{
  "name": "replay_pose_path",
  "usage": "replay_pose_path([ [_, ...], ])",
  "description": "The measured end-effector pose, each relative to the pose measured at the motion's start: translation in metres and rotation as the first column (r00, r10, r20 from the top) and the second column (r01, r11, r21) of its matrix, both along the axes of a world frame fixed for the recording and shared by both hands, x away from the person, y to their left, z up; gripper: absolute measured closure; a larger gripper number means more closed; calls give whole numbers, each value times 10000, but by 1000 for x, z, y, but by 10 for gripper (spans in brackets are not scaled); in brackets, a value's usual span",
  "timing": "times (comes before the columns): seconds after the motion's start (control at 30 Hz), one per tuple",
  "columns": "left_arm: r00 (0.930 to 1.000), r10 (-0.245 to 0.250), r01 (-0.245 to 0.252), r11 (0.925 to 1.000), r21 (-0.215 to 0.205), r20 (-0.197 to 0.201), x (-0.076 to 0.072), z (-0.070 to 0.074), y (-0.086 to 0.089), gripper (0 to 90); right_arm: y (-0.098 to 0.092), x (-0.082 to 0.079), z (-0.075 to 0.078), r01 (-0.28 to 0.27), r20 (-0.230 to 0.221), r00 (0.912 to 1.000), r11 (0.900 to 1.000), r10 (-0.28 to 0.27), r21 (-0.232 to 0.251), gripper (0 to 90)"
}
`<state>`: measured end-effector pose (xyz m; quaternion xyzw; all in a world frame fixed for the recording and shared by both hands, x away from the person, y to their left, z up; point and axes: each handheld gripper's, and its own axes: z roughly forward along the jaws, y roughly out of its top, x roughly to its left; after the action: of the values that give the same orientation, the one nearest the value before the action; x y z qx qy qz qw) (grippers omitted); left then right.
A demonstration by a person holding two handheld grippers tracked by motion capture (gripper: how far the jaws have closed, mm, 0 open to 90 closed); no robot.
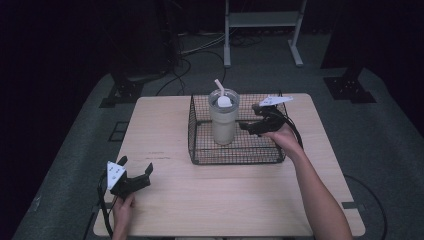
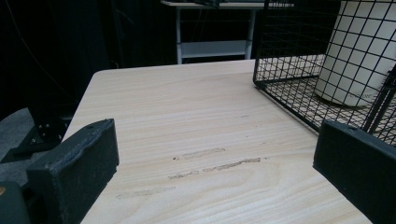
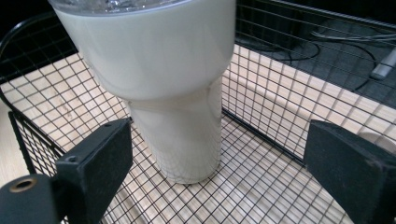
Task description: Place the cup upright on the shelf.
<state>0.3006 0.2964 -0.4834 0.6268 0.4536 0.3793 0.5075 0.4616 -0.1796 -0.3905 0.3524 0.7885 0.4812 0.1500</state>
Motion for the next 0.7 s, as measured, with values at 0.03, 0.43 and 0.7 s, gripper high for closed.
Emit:
replay_pose_path([
  [0.03, 10000, 0, 0, 10000, 0, 0, 0, 0, 0, 0, 0, 0, 0, 0, 0, 10000, 10000, 0, 0, 76],
  [0.43, 10000, 6, -6, 10000, -30, 33, 0, 0, 0, 0, -6, -24, -7, 211, 134, 9997, 9997, -213, 116, 76],
  [0.7, 10000, 16, -16, 10000, -27, 33, 0, 0, 0, 0, -7, -39, 3, 1, 407, 9992, 9999, -6, 123, 76],
])
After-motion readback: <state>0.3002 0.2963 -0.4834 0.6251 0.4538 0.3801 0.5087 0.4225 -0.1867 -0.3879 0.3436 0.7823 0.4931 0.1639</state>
